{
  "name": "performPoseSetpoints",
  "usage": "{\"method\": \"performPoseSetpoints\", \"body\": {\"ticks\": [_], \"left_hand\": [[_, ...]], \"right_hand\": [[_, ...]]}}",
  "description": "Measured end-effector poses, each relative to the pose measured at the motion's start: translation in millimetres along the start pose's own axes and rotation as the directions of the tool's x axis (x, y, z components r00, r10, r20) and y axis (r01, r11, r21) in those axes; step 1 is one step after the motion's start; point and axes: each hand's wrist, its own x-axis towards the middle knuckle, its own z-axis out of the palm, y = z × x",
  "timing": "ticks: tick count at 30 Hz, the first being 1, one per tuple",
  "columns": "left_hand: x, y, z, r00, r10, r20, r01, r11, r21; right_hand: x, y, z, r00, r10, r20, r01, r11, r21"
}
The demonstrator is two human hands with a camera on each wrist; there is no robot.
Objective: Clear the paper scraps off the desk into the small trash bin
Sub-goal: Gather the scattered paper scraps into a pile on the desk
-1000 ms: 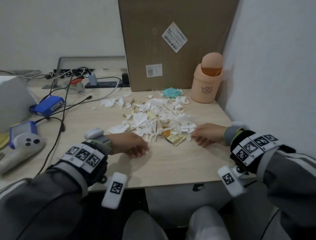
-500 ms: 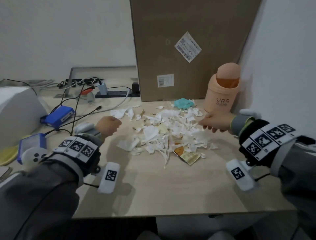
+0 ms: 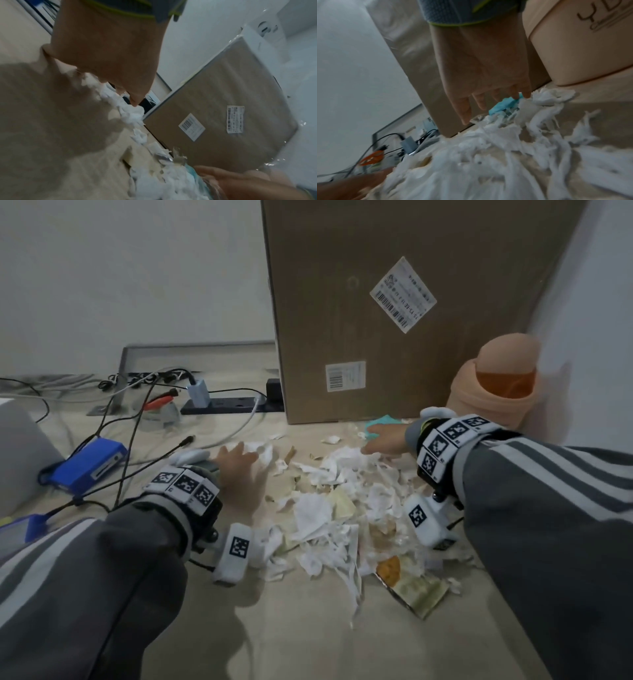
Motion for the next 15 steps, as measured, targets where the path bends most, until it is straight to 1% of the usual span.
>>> {"method": "performPoseSetpoints", "body": {"ticks": [1, 3, 5, 6, 7, 8, 9, 11, 12, 13, 15], "left_hand": [[-2.0, 8.7, -2.2, 1.000, 0.017, 0.002, -0.017, 0.996, -0.090], [-7.9, 28.6, -3.5, 0.997, 0.061, 0.052, -0.053, 0.988, -0.146], [-19.4, 47.5, -7.0, 0.985, 0.142, 0.099, -0.131, 0.985, -0.109], [-27.5, 56.5, -8.2, 0.977, 0.168, 0.129, -0.153, 0.981, -0.118], [-34.6, 64.7, -10.6, 0.957, 0.181, 0.228, -0.158, 0.981, -0.117], [-33.2, 67.5, -9.2, 0.930, 0.225, 0.292, -0.184, 0.970, -0.162], [-32.5, 67.6, -10.1, 0.910, 0.264, 0.320, -0.200, 0.955, -0.221], [-27.9, 63.1, -18.5, 0.878, 0.290, 0.380, -0.173, 0.933, -0.315], [-25.1, 60.4, -24.0, 0.877, 0.280, 0.391, -0.153, 0.933, -0.325], [-21.9, 58.9, -30.7, 0.887, 0.268, 0.377, -0.159, 0.942, -0.296], [-10.3, 59.1, -42.7, 0.915, 0.260, 0.308, -0.187, 0.951, -0.248]], "right_hand": [[4.3, 0.3, 0.9, 1.000, -0.008, 0.023, 0.008, 0.999, -0.031], [5.6, -0.4, 4.8, 0.997, -0.032, 0.067, 0.037, 0.996, -0.081], [4.0, 0.3, 9.8, 0.992, -0.048, 0.114, 0.059, 0.994, -0.093], [2.4, 1.9, 11.6, 0.990, -0.054, 0.133, 0.067, 0.993, -0.095], [0.5, 4.1, 12.3, 0.987, -0.065, 0.148, 0.078, 0.993, -0.088], [-0.9, 7.1, 12.4, 0.985, -0.067, 0.158, 0.079, 0.994, -0.069], [-4.2, 10.3, 11.2, 0.984, -0.067, 0.164, 0.075, 0.996, -0.040], [-13.7, 13.6, 3.1, 0.984, -0.071, 0.165, 0.071, 0.997, 0.005], [-18.7, 13.4, -3.7, 0.986, -0.076, 0.149, 0.077, 0.997, 0.002], [-23.6, 12.2, -11.5, 0.989, -0.085, 0.121, 0.087, 0.996, -0.008], [-22.0, 11.1, -28.2, 0.993, -0.105, 0.047, 0.105, 0.994, -0.002]]}}
